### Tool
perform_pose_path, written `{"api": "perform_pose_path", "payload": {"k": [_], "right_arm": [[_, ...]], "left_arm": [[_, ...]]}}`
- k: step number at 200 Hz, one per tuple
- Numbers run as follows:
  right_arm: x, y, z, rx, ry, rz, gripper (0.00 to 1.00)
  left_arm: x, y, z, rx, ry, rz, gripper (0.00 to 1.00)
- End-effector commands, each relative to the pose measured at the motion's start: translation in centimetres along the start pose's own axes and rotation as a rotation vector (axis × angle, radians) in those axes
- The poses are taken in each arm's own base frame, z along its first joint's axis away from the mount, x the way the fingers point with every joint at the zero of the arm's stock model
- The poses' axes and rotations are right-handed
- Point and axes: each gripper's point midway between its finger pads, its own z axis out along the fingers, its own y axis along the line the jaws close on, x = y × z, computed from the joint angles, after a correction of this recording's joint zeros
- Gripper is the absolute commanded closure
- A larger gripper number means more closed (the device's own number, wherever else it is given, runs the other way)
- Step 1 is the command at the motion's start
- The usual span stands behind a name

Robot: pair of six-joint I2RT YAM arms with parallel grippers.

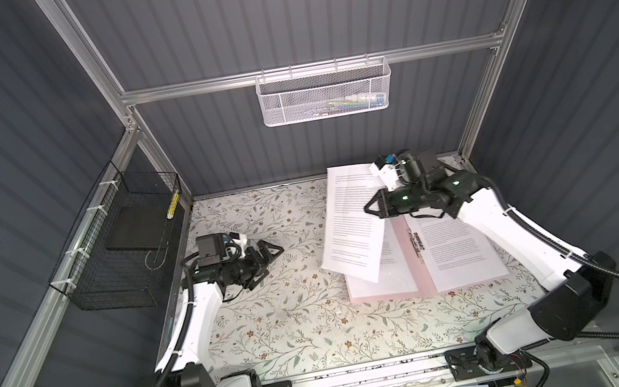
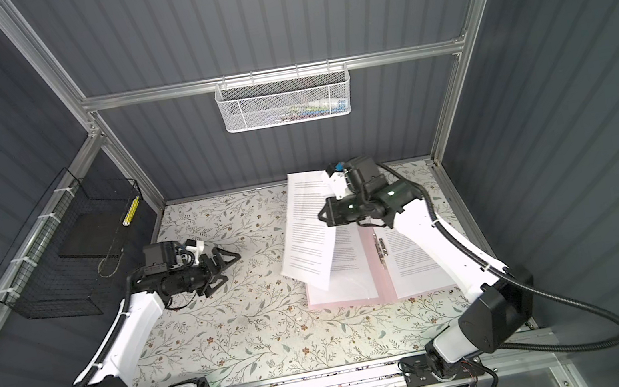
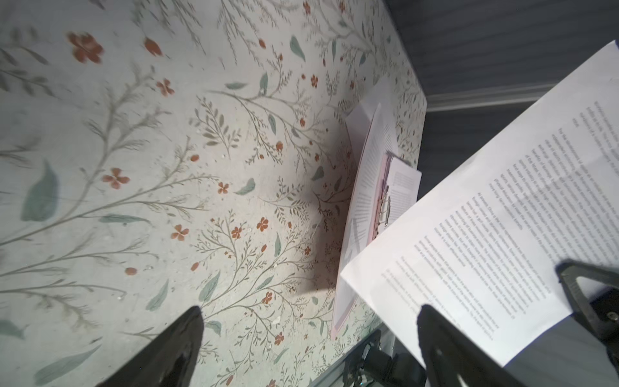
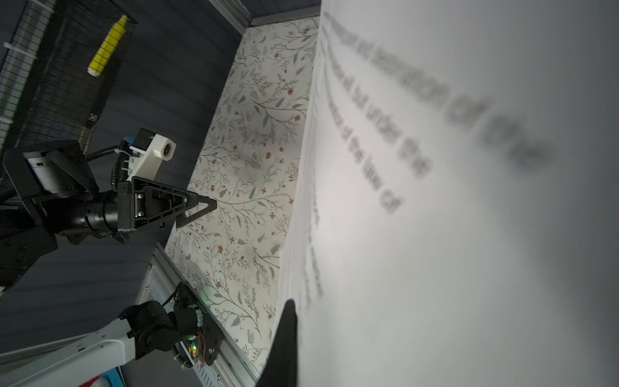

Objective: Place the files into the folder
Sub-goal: 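Carry the sheet over the pink folder with the right gripper while the left withdraws, then lift the folder's near cover with the left gripper while the right holds the sheet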

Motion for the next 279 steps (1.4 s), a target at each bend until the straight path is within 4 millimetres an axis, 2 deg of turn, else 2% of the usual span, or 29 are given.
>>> {"api": "perform_pose_path", "payload": {"k": [1, 13, 27, 36, 51, 81, 105, 117, 133, 170, 205, 222, 246, 279], "right_arm": [[5.5, -4.1, -2.1, 0.089, 0.174, -0.069, 1.00], [6.2, -7.2, -2.6, 0.194, 0.164, -0.098, 1.00], [8.2, -11.6, -2.8, 0.379, 0.219, -0.180, 1.00], [9.1, -12.8, -2.7, 0.387, 0.253, -0.176, 1.00], [9.1, -14.4, -3.1, 0.399, 0.240, -0.126, 1.00], [7.6, -15.0, -3.7, 0.437, 0.204, -0.134, 1.00], [7.4, -14.7, -3.3, 0.411, 0.199, -0.123, 1.00], [7.4, -14.7, -3.2, 0.408, 0.194, -0.121, 1.00], [7.4, -15.0, -3.4, 0.422, 0.194, -0.124, 1.00], [7.3, -15.2, -3.6, 0.430, 0.182, -0.119, 1.00], [7.2, -15.3, -3.2, 0.422, 0.189, -0.107, 1.00], [7.1, -15.3, -3.0, 0.412, 0.190, -0.103, 1.00], [6.9, -15.3, -2.4, 0.391, 0.194, -0.090, 1.00], [6.3, -13.9, -1.5, 0.299, 0.168, -0.075, 1.00]], "left_arm": [[2.1, -0.5, 3.8, 0.011, 0.101, 0.085, 0.00], [3.4, -1.1, 6.3, 0.017, 0.164, 0.120, 0.01], [4.6, -1.9, 8.7, 0.015, 0.223, 0.163, 0.02], [5.3, -2.5, 10.2, 0.022, 0.256, 0.187, 0.03], [6.4, -3.3, 12.5, 0.017, 0.311, 0.228, 0.06], [7.5, -4.4, 16.6, 0.011, 0.384, 0.265, 0.19], [7.6, -5.6, 18.1, 0.024, 0.390, 0.270, 0.31], [7.4, -5.8, 18.5, 0.027, 0.382, 0.268, 0.36], [7.5, -6.1, 18.7, 0.041, 0.386, 0.249, 0.54], [7.7, -6.3, 19.1, 0.060, 0.394, 0.211, 0.82], [8.0, -6.5, 19.5, 0.084, 0.411, 0.195, 0.96], [8.0, -6.8, 19.2, 0.101, 0.406, 0.195, 1.00], [7.9, -7.2, 18.3, 0.093, 0.399, 0.202, 1.00], [6.9, -7.7, 15.4, 0.072, 0.368, 0.211, 1.00]]}}
